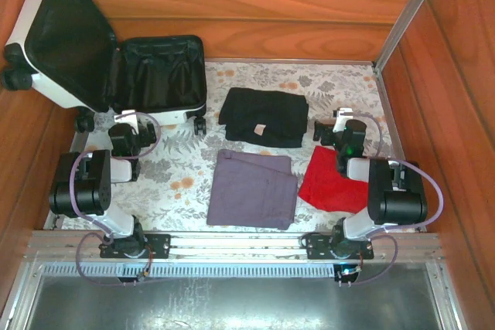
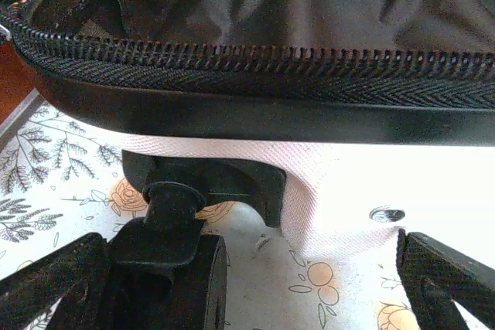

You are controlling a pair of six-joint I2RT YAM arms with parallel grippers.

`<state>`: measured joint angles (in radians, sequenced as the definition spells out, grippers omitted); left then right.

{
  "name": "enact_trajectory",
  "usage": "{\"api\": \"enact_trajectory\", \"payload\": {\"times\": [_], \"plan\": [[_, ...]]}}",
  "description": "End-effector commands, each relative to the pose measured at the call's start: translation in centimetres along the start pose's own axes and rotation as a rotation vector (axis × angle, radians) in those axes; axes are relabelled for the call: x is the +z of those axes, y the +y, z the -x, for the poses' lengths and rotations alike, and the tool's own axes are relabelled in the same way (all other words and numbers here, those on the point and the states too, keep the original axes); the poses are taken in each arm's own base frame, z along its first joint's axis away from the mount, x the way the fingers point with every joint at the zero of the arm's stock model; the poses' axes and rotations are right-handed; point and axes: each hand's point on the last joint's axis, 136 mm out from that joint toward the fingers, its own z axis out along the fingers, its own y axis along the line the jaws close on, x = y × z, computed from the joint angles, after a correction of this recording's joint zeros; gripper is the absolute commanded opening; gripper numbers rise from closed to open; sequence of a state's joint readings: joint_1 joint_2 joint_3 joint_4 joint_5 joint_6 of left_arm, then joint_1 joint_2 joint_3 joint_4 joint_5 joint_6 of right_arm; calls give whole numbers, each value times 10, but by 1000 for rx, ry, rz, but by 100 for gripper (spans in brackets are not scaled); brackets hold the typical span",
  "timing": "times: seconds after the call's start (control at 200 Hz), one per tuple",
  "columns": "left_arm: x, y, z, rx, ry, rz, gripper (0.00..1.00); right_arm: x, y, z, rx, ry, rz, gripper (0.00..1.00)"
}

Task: Pack the luggage

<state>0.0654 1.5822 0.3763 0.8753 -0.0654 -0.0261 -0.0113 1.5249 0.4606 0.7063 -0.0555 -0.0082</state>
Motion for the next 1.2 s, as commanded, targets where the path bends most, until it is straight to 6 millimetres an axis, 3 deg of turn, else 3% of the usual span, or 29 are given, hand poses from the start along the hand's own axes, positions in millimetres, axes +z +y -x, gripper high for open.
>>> {"api": "enact_trajectory", "payload": {"times": [0.0,0.82,0.935,1.025,1.079,1.194], "plan": [[1,-16,15,-1,-43,-81,100,3,6,6,-16,-10,25,99],[1,-18,15,7,-43,-74,100,1,6,8,-14,-25,19,99],[-12,-24,44,120,-29,84,100,-22,-10,44,42,-29,-97,99],[-39,-38,85,161,-144,126,100,-44,-16,75,204,38,-156,99],[-55,-39,104,93,-199,123,100,-50,-1,91,283,59,-82,99],[-91,-36,133,-25,-253,146,100,-56,49,112,391,126,119,99]]}}
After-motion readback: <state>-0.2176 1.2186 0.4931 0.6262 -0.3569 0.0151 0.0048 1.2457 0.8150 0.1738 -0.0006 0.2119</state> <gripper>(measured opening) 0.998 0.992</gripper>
